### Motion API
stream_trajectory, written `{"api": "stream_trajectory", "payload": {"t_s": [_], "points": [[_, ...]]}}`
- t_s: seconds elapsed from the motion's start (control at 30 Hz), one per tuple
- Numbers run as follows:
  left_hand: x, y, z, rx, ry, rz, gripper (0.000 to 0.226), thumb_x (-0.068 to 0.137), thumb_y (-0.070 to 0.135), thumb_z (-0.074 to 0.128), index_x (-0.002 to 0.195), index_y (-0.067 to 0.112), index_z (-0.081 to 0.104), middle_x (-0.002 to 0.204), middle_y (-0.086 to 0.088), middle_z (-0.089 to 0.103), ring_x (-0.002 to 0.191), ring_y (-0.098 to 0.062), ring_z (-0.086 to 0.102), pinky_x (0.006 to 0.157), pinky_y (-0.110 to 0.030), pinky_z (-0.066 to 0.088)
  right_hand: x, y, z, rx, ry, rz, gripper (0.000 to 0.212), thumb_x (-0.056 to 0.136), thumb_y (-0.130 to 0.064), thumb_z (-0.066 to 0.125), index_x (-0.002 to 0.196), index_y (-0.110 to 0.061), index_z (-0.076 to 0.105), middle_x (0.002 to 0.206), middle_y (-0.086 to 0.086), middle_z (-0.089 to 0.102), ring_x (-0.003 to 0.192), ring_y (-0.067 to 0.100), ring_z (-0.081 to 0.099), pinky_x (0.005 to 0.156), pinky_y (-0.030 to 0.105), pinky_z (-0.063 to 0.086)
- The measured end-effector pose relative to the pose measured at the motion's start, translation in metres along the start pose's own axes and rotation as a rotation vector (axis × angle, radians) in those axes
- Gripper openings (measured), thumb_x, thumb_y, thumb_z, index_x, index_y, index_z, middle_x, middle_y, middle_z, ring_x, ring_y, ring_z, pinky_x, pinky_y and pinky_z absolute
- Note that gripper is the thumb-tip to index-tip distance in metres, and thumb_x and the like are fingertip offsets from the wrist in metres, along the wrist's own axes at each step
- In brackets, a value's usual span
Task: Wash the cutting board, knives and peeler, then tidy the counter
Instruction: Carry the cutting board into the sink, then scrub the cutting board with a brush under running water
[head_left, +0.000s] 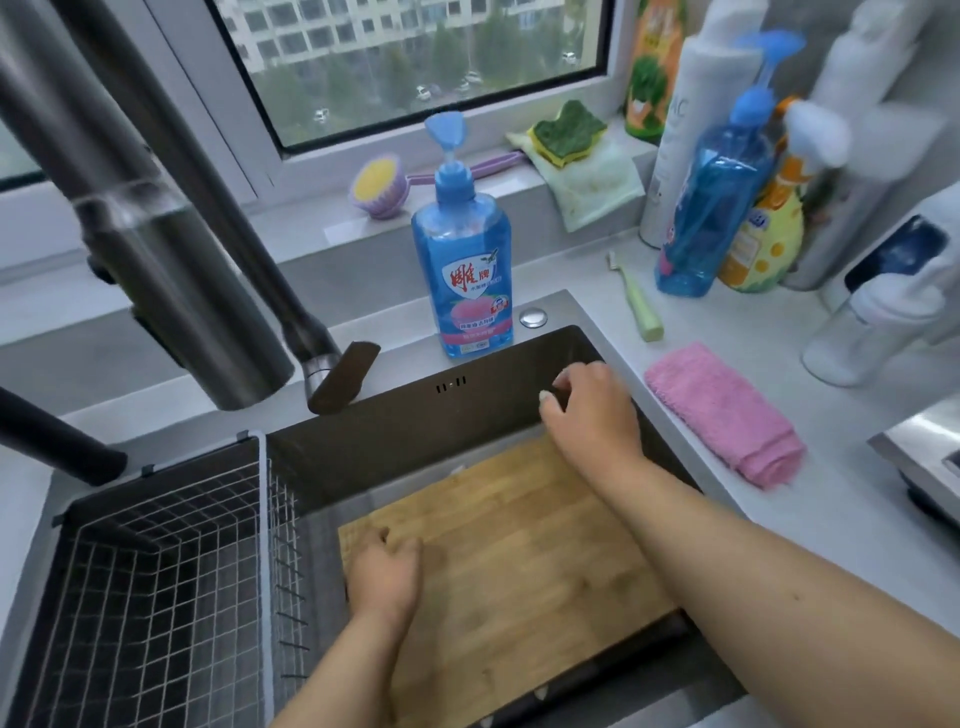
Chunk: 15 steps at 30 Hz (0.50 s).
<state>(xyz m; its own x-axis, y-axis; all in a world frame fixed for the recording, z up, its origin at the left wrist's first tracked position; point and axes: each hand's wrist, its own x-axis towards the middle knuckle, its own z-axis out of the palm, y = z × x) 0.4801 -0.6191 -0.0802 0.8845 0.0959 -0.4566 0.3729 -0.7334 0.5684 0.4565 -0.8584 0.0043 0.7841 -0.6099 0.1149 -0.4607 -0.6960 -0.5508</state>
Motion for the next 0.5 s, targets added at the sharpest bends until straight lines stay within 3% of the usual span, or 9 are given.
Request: {"api": "stream_trajectory", "payload": {"t_s": [0.1,0.2,0.3,0.4,0.5], "points": [[-0.011,0.027,-0.007,-0.045,0.015,0.155,0.039,0.089,0.02,0.06,0.126,0.009,0.057,0.125,-0.011,0.061,0.116,-0.028,0.056,0.099,-0.035,0.043,0.059,0.006,-0.03,-0.138,0.136,0.042,0.033,0.092,-0.031,0.05,0.118,-0.013,0.057,0.119,0.011,0.053,0.11,0.026,0.046,0.092,0.037,0.039],[-0.019,0.052,-0.023,-0.134,0.05,0.269,0.028,0.089,0.015,0.06,0.116,0.015,0.059,0.113,-0.003,0.063,0.106,-0.02,0.058,0.093,-0.032,0.045,0.1,0.03,-0.043,-0.431,-0.087,0.22,0.045,0.096,-0.041,0.038,0.135,-0.02,0.046,0.136,0.017,0.043,0.124,0.033,0.039,0.1,0.042,0.033],[-0.025,0.073,-0.042,-0.177,0.089,0.387,0.021,0.089,0.012,0.061,0.108,0.019,0.06,0.105,0.004,0.063,0.099,-0.012,0.059,0.086,-0.027,0.044,0.114,0.042,-0.039,-0.546,-0.293,0.271,0.045,0.1,-0.041,0.033,0.136,-0.018,0.047,0.133,0.016,0.046,0.12,0.033,0.042,0.096,0.041,0.037],[-0.027,0.089,-0.062,-0.183,0.146,0.458,0.017,0.089,0.011,0.061,0.101,0.024,0.062,0.098,0.009,0.063,0.093,-0.007,0.06,0.081,-0.024,0.045,0.116,0.04,-0.035,-0.521,-0.233,0.225,0.036,0.099,-0.026,0.04,0.13,-0.014,0.053,0.124,0.015,0.05,0.113,0.031,0.047,0.09,0.038,0.042],[-0.028,0.102,-0.083,-0.188,0.288,0.569,0.016,0.088,0.009,0.064,0.099,0.02,0.063,0.087,0.01,0.06,0.08,0.005,0.058,0.075,-0.014,0.047,0.105,0.032,-0.041,-0.423,-0.036,0.209,0.027,0.097,-0.022,0.047,0.119,-0.014,0.06,0.113,0.016,0.055,0.105,0.032,0.049,0.083,0.037,0.044]]}}
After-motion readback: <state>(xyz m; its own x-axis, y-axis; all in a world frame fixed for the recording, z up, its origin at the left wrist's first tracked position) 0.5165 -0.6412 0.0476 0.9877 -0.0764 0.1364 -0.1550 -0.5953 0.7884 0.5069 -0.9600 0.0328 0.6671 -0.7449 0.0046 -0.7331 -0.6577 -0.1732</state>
